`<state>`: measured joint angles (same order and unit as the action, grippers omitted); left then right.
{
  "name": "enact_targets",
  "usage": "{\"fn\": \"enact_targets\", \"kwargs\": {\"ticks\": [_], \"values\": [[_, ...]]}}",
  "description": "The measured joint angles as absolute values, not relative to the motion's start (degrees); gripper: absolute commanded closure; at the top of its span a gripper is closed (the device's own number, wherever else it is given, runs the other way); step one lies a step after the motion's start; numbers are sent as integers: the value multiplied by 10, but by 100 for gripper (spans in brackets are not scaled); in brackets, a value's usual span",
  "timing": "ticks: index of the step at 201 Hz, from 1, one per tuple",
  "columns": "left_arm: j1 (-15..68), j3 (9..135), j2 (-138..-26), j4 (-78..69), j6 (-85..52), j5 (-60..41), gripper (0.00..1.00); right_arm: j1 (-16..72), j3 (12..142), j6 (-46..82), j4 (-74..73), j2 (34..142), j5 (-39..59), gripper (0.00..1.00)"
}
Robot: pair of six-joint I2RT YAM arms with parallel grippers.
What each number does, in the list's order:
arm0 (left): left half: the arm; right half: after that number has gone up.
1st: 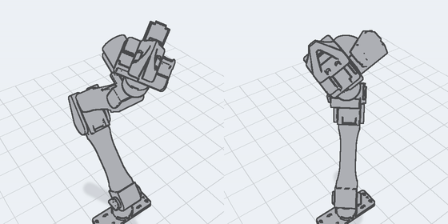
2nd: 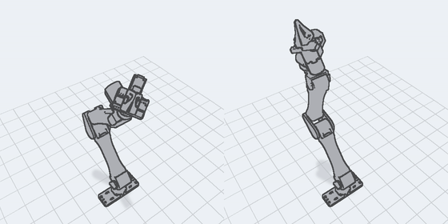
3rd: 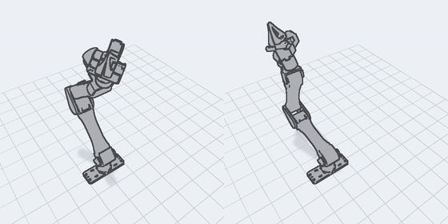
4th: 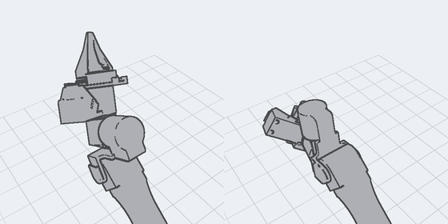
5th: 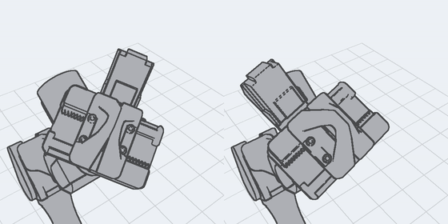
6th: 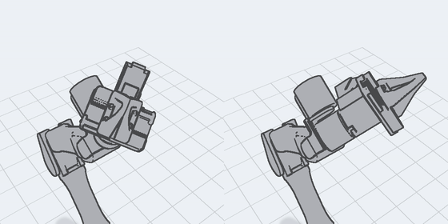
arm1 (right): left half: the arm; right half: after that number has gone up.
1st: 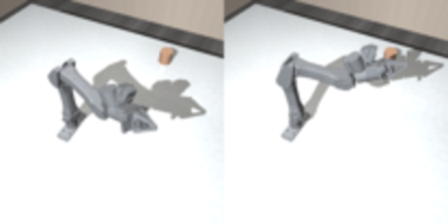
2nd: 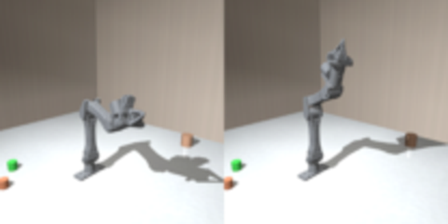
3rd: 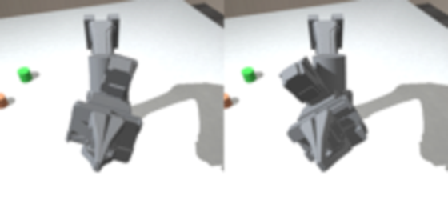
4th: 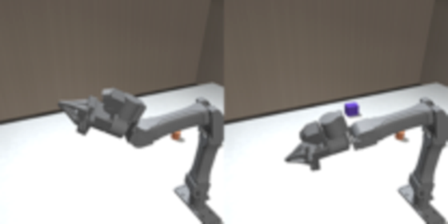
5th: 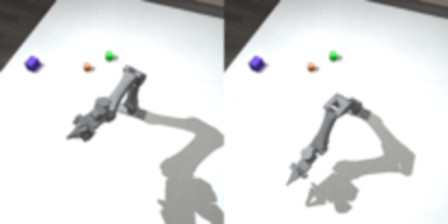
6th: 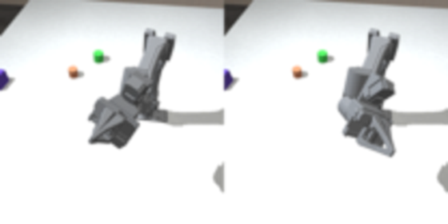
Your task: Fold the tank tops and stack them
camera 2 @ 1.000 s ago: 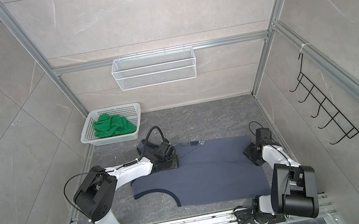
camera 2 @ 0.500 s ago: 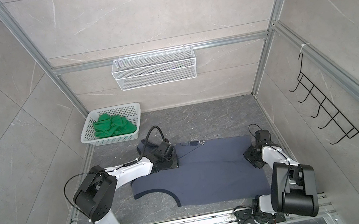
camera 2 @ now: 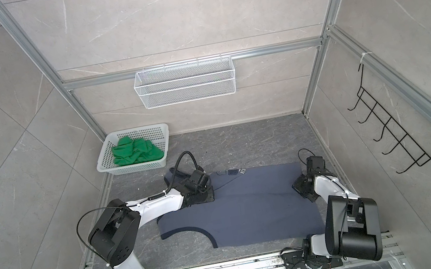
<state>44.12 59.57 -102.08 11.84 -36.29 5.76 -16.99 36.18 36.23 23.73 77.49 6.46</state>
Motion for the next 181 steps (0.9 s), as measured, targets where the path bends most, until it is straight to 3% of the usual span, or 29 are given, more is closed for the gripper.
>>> {"fn": "enact_targets", "kwargs": {"ticks": [62,110,181], "values": [[442,596,-1021,116,-363,53,74,-170,382,357,253,749,47,98],[448,596,-1018,116,-364,51,90,-170,402,349,268,749,39,100],[508,573,-966,106,-362,58,87,-171,429,347,298,750,-7,97]]}}
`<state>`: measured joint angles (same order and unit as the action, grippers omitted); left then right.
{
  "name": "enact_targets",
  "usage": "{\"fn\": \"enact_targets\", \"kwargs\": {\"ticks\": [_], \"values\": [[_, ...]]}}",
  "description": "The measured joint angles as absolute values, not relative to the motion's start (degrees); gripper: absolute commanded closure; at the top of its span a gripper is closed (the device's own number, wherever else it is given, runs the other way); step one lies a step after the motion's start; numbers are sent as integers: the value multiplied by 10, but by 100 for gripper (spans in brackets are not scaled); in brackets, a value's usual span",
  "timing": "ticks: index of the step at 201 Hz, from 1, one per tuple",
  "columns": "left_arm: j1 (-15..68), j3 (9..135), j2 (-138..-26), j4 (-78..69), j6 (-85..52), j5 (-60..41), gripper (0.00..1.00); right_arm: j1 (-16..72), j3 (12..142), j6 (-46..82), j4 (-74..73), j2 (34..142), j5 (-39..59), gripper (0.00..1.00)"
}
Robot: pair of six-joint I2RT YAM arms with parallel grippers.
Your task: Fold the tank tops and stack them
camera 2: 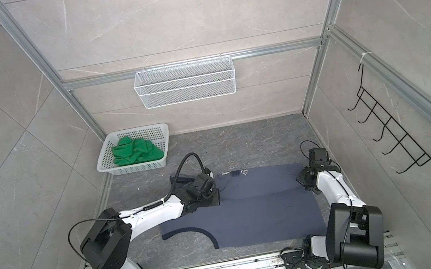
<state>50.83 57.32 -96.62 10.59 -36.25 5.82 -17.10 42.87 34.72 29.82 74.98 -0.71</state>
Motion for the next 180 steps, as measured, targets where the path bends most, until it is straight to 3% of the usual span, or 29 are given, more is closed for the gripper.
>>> {"fn": "enact_targets", "kwargs": {"ticks": [12,22,55,75,112,143,180], "values": [[514,564,-968,105,-363,58,82,-172,429,347,299,754,-12,95],[516,555,-970,104,-364,58,71,-172,428,347,298,761,-16,92],[516,540,-970,109,-369,58,51,-173,422,347,303,776,-28,51],[515,542,-966,120,-369,68,40,-173,423,350,307,773,-39,37],[480,557,-914,156,-358,75,31,-173,424,347,329,721,-55,31],[392,584,-859,172,-350,77,29,-173,432,340,331,666,-48,30],[278,601,-883,176,-351,79,29,-155,432,331,314,655,-3,29]]}}
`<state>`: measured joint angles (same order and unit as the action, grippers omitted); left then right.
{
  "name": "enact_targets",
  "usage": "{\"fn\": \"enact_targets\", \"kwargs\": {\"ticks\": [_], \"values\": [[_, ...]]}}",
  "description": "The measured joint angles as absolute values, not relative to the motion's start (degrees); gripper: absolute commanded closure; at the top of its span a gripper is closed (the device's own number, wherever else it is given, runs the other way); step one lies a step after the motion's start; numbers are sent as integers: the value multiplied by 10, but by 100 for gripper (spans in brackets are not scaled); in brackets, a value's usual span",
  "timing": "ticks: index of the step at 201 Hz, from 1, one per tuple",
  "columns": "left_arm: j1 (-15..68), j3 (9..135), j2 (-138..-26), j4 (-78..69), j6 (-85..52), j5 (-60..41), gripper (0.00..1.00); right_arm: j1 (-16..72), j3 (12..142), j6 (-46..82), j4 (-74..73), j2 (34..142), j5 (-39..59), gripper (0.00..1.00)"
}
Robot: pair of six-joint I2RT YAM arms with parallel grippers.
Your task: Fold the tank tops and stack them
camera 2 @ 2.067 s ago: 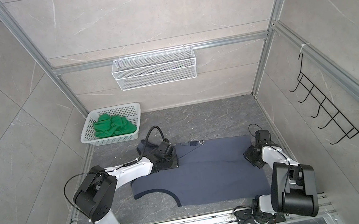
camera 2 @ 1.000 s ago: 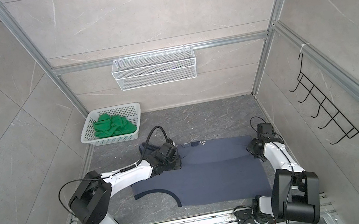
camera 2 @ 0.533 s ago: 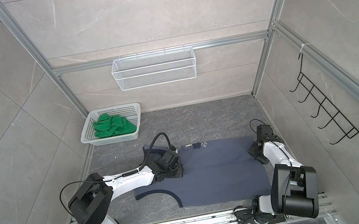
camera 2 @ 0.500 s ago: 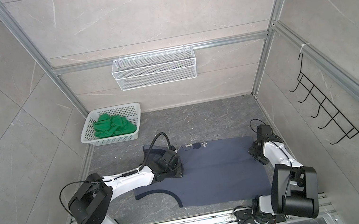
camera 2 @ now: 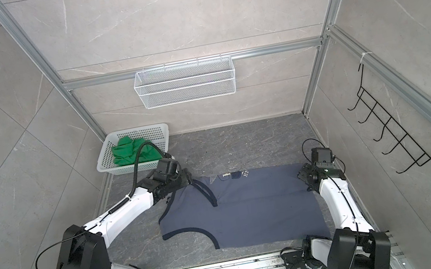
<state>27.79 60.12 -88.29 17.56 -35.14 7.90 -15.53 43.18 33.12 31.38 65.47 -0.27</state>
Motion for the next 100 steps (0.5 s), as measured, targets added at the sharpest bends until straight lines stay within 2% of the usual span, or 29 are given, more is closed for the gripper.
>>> {"fn": "enact_targets", "kwargs": {"ticks": [25,63,100], "values": [[232,613,-943,176,-351,87,31,-135,432,326,289,673,36,29],[215,643,-1015,172,-347,89,35,-115,432,323,265,711,70,29],[210,660,-1043,152,-340,89,49,-114,429,323,251,719,79,29]]}}
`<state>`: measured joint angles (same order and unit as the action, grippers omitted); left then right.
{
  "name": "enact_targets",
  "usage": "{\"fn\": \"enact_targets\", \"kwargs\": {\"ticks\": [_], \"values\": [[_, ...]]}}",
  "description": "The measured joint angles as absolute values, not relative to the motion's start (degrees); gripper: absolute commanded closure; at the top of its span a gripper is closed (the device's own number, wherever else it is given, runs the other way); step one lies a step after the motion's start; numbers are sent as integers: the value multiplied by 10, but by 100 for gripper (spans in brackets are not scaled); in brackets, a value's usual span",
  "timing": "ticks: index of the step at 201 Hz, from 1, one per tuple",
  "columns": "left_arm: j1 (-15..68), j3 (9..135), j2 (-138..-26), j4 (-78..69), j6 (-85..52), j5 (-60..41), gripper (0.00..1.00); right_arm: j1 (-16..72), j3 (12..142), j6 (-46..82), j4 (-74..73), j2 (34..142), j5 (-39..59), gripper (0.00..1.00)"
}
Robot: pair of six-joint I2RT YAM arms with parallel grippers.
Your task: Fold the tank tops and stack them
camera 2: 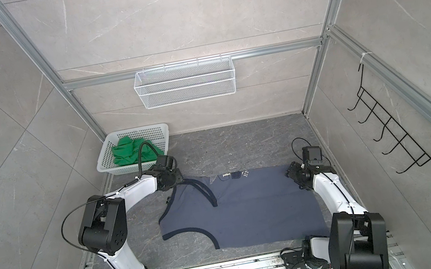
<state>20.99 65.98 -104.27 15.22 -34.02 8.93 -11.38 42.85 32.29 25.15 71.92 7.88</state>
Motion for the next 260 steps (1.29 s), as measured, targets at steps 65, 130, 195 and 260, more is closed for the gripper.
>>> {"fn": "enact_targets", "kwargs": {"ticks": [65,130,195,260], "values": [[206,680,-1080,136,-334,90,56,-111,429,323,237,749,87,29],[202,665,-1080,115,-336,109,91,-101,456,328,205,815,95,29],[199,582,-984,81,-346,148,92,-101,493,339,172,900,86,28],[199,541,-975,67,-368,155,85,-101,534,343,134,938,86,28]]}}
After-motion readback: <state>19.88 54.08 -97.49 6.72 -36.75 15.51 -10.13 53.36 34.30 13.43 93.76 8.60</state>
